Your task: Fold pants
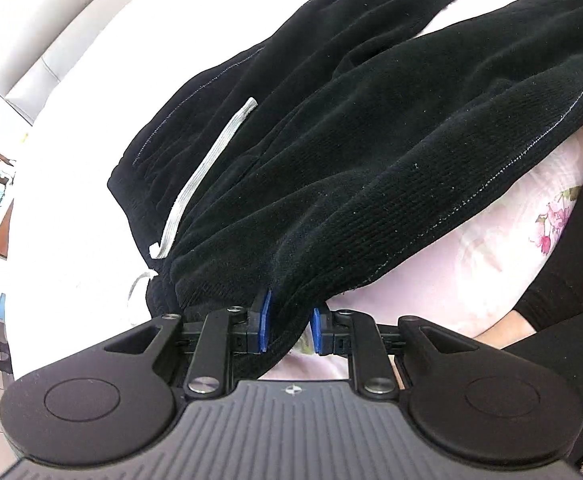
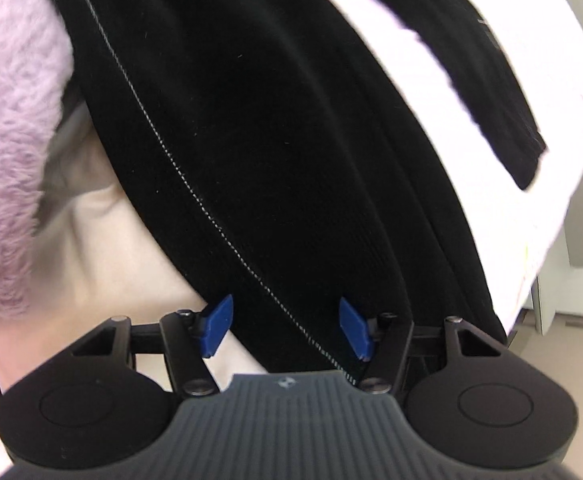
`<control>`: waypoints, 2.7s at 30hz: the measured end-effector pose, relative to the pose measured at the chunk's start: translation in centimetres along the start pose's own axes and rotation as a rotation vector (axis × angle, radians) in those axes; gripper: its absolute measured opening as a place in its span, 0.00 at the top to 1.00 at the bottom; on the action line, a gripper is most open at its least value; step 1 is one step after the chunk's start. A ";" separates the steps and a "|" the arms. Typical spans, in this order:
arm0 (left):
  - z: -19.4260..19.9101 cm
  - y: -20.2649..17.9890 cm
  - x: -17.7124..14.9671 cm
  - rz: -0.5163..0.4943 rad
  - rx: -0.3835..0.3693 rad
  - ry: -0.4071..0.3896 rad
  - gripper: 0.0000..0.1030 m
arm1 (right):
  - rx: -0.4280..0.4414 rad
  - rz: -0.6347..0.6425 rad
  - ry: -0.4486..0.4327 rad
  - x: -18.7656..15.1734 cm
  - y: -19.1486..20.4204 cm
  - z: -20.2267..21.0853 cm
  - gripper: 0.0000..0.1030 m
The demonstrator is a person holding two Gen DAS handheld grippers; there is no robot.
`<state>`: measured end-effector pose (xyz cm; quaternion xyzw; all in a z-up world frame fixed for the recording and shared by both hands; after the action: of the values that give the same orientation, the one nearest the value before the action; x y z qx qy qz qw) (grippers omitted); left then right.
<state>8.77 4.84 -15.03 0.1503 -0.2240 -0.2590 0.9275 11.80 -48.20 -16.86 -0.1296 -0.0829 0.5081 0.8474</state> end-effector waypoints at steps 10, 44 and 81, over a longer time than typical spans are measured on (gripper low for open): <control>-0.1 -0.1 0.5 -0.028 0.001 -0.005 0.78 | -0.005 -0.026 -0.028 -2.0 2.9 3.7 0.94; 4.9 6.5 6.5 0.170 0.100 -0.163 0.80 | -0.574 -0.199 -0.200 0.8 -7.3 11.0 0.99; -17.2 20.8 17.5 0.353 0.063 -0.012 0.27 | -0.595 -0.353 -0.001 27.1 -31.3 -12.1 0.37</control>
<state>39.22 15.12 -15.57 0.1362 -0.2605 -0.0858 0.9520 54.09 -39.99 -18.61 -0.3545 -0.2488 0.3074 0.8473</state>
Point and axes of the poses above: each gripper's, at about its wrist camera, not at the fingertips, and z roughly against the way its jaws point, y to its left, x to its top, the point moved 6 cm from there along -z, roughly the way its jaws point
